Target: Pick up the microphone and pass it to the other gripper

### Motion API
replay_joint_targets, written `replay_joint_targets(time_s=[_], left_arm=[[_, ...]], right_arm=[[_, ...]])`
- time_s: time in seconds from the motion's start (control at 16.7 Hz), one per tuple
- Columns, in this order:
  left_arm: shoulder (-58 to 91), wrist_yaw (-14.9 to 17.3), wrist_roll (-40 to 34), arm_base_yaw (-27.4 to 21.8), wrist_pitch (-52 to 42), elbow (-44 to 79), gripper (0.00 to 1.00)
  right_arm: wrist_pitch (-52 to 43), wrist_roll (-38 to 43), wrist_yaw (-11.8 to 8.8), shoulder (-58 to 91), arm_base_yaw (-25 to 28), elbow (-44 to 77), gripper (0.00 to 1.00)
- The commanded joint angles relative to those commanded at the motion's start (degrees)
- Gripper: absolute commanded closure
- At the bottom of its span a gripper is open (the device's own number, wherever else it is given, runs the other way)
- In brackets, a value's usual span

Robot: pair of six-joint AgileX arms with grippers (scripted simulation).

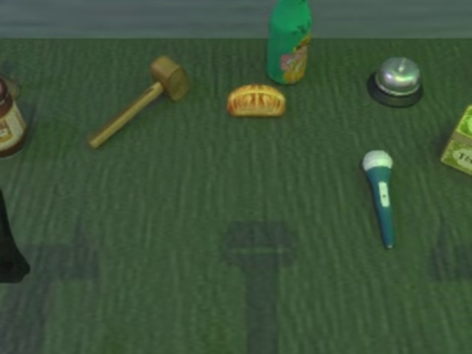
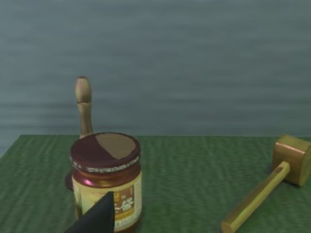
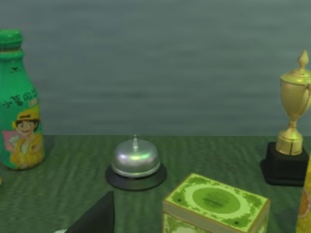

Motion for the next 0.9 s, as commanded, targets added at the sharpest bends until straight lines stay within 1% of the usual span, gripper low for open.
replay_joint_targets(time_s=[0.24, 0.42, 0.66, 0.9], left_arm=[[0.0, 0.0, 0.0, 0.0, 0.0, 0.0, 0.0], [0.0, 0.0, 0.0, 0.0, 0.0, 0.0, 0.0], [0.0, 0.0, 0.0, 0.0, 0.0, 0.0, 0.0], [0.0, 0.0, 0.0, 0.0, 0.0, 0.0, 0.0]], right_arm=[[-1.1, 0.3, -0.1, 1.8, 0.5, 1.2, 0.0], [-5.0, 1.9, -0.2, 8.9, 2.3, 6.0, 0.0], [-12.8, 5.6, 0.0, 25.0, 5.6, 17.2, 0.0], [-22.3, 10.4, 0.7, 45.6, 9.5, 31.6, 0.0]])
